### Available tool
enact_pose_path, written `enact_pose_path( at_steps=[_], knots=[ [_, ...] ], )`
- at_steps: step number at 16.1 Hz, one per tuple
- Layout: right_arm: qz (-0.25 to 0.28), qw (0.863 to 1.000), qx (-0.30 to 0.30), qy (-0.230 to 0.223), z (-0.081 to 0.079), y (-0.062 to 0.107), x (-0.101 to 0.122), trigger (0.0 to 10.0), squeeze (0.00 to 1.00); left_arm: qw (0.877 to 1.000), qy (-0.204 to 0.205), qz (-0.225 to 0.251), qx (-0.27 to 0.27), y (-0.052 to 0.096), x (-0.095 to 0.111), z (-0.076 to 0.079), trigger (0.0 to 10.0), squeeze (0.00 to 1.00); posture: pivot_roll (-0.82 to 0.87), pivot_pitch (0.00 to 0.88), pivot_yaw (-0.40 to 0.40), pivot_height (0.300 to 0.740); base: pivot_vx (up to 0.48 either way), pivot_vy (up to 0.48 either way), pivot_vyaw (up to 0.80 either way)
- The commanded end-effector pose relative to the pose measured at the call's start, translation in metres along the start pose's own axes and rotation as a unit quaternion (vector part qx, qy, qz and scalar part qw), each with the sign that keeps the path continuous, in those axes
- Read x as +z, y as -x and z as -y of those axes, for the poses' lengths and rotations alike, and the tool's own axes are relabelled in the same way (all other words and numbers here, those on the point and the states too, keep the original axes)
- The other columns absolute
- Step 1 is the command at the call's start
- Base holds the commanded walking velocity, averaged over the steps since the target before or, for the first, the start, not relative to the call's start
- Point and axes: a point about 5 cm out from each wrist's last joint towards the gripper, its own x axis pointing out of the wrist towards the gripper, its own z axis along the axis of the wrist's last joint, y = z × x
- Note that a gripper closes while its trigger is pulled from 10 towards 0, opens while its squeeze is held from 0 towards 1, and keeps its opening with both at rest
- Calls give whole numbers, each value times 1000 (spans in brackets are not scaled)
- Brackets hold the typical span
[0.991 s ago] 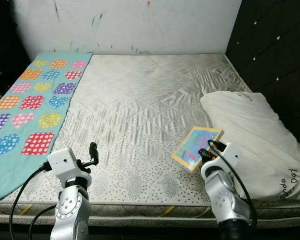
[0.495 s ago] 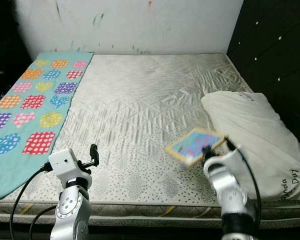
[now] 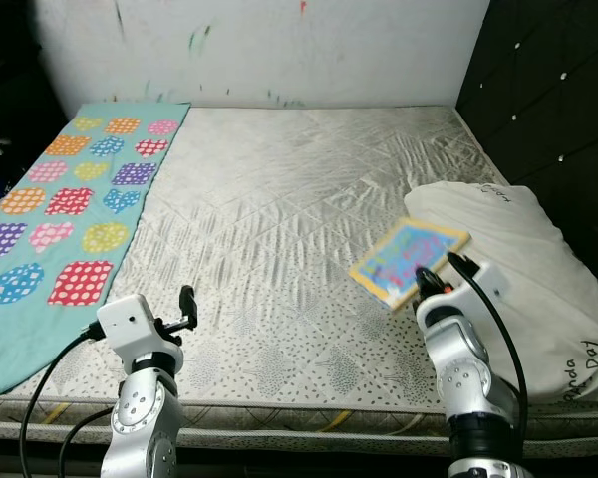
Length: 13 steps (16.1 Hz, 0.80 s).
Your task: Clean up the room
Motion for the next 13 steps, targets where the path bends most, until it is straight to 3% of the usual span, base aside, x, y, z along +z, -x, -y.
enact_pose_path(
  at_steps=[1,6,13],
  knots=[
    [8,1000,0,6,-1,1,-1,10000,0,1000,9,10,5,-1,4,4,10000,0,36,0,15,740,0,0,0],
    [-7,1000,-17,13,4,3,-13,10000,0,1000,10,8,4,-2,3,4,10000,0,37,0,14,740,0,0,0],
    [-7,1000,-17,13,4,3,-13,10000,0,1000,10,8,4,-2,3,4,10000,0,37,0,14,740,0,0,0]
  ],
)
